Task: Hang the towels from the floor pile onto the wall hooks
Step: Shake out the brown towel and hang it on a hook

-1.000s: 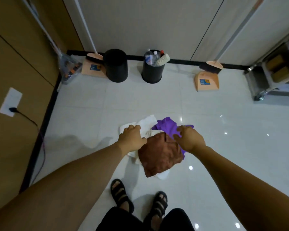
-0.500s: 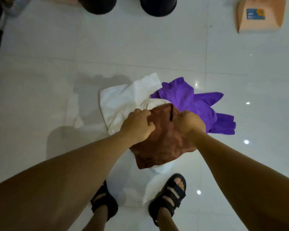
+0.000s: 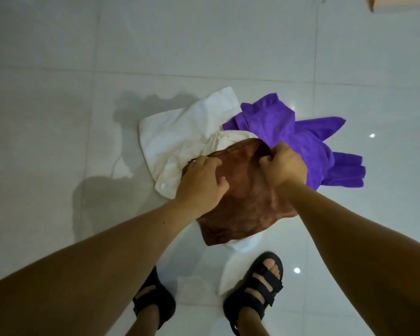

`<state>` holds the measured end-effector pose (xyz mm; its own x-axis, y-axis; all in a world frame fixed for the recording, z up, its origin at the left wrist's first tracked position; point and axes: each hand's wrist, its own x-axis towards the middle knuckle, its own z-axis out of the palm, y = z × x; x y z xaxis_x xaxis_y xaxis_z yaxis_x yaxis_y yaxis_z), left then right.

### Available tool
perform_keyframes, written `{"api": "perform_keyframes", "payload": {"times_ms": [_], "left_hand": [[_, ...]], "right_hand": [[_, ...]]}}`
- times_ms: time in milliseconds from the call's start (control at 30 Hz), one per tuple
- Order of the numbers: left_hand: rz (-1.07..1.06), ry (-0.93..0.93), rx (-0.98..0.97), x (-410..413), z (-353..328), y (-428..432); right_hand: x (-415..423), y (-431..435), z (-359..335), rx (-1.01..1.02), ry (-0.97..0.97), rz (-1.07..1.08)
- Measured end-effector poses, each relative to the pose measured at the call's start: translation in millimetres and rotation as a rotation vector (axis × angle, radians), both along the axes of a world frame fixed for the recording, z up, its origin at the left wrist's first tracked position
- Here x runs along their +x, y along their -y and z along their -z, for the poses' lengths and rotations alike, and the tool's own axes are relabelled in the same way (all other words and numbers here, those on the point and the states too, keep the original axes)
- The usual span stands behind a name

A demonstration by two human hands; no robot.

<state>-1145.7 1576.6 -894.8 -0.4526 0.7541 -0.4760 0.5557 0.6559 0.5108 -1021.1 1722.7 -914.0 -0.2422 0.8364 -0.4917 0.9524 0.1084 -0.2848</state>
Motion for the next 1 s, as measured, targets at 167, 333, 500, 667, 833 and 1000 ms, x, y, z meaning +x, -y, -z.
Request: {"api": "perform_keyframes", "payload": {"times_ms": [167, 333, 500, 667, 833, 1000], "left_hand": [[-0.033, 0.035, 0.128, -15, -85, -29], [0.137, 0.243, 0.002, -56, -200, -44], [0.136, 0.062, -0.082, -93, -223, -2], [0.075, 0.089, -0.2, -92, -128, 46], [0.05, 0.158, -0.238, -71, -32, 70], [0.022, 0.16, -0.21, -67, 26, 75]], "right_hand": [[-21, 18, -114, -0.027, -0.486, -0.082], [-51, 23, -216, -0.055, -0.523, -0.12], [-32, 13, -207, -0.149, -0.098, -0.127], [-42, 27, -121, -0.125, 0.085, -0.415], [-68, 37, -36, -0.06, 0.033, -0.626], [-92, 39, 28, -0.039, 0.225, -0.811]]}}
